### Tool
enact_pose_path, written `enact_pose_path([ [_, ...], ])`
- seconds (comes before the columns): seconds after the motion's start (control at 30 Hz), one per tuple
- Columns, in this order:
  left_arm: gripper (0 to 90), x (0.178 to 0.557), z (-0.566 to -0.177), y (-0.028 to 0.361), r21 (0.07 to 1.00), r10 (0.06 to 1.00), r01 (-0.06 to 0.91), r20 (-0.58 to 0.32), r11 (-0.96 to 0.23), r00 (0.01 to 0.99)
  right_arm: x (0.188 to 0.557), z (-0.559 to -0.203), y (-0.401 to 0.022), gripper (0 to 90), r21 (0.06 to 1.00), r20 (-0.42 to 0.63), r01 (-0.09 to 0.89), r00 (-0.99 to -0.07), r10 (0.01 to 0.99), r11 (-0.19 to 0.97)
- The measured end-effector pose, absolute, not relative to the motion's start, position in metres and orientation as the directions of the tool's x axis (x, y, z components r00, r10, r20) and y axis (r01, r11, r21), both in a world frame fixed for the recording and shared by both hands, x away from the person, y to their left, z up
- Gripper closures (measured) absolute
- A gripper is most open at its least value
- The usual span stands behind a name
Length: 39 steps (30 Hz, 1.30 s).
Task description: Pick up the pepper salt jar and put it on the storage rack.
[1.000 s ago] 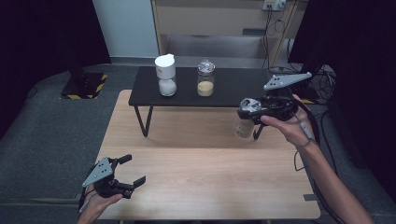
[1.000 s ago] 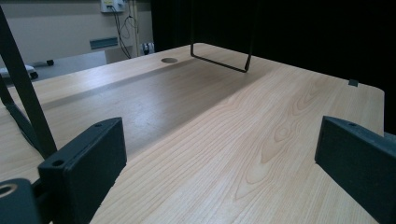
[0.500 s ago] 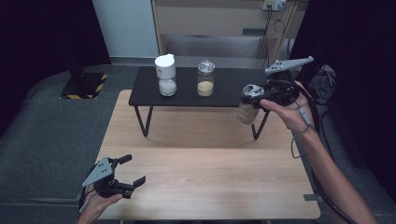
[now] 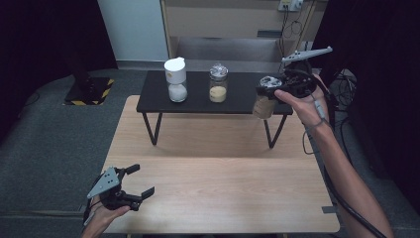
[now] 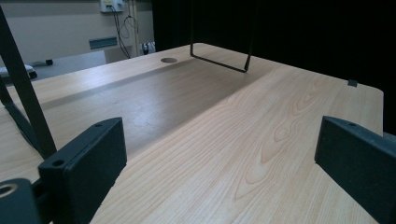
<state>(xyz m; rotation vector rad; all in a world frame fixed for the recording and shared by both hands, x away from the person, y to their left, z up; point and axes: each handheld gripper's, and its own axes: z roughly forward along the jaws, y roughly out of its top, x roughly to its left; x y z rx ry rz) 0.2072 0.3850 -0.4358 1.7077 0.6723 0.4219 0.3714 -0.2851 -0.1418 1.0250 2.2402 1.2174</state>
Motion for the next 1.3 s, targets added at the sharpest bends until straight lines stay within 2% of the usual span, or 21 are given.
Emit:
enact_pose_path([
  [0.93, 0.8, 0.208, -0.437, 0.386, 0.967, 0.636, 0.217, -0.083, -0.136, 0.768, 0.42, -0.158, -0.259, 35.5, 0.83, -0.041, 0.458, -0.518, 0.855, 0.318],
  [1.3, 0.9, 0.209, -0.437, 0.386, 0.966, 0.636, 0.222, -0.09, -0.131, 0.766, 0.437, -0.166, -0.255, 35.5, 0.829, -0.033, 0.473, -0.494, 0.869, 0.3],
])
